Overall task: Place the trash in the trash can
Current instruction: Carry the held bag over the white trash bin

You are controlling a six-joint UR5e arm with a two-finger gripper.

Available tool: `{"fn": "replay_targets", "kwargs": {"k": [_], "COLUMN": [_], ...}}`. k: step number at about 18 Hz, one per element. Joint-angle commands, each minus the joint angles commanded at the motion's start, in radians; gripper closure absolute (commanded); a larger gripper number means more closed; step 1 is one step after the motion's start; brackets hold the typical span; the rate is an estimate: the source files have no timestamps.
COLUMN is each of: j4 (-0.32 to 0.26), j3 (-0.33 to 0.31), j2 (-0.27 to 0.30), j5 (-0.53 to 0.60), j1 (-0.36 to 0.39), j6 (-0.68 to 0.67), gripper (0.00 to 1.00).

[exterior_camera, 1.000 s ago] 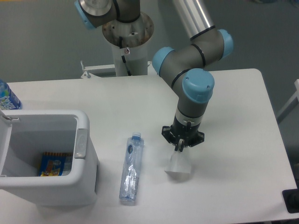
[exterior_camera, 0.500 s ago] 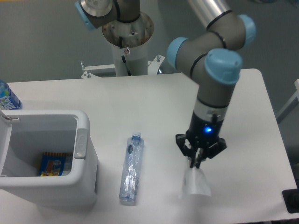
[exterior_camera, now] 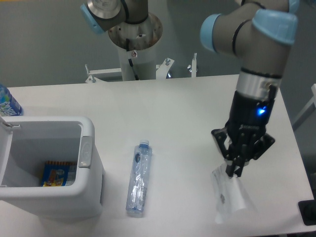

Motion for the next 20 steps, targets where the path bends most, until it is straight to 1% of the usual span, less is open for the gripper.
{"fn": "replay_targets", "kwargs": {"k": [4, 7, 9, 12, 14, 17, 20], "j4": [0.000, -0.002, -0.002, 0.000, -0.002, -0.003, -0.008], "j3": [-0.012, -0.049, -0.070, -0.133, -0.136, -0.138, -0.167], "j2": [0.058, 0.094, 0.107, 0.143, 0.144, 0.157, 0.166], "j5": [-0.046, -0.054, -0.054, -0.055, -0.061, -0.065, -0.065], "j1": [0.002, -0.023, -0.082, -0.133, -0.181, -0.219, -0.271], "j6": [-0.074, -0.077, -0.091, -0.094, -0.101, -0.124, -0.124], "gripper": [0.76, 0.76, 0.76, 0.76, 0.76, 0.76, 0.76]}}
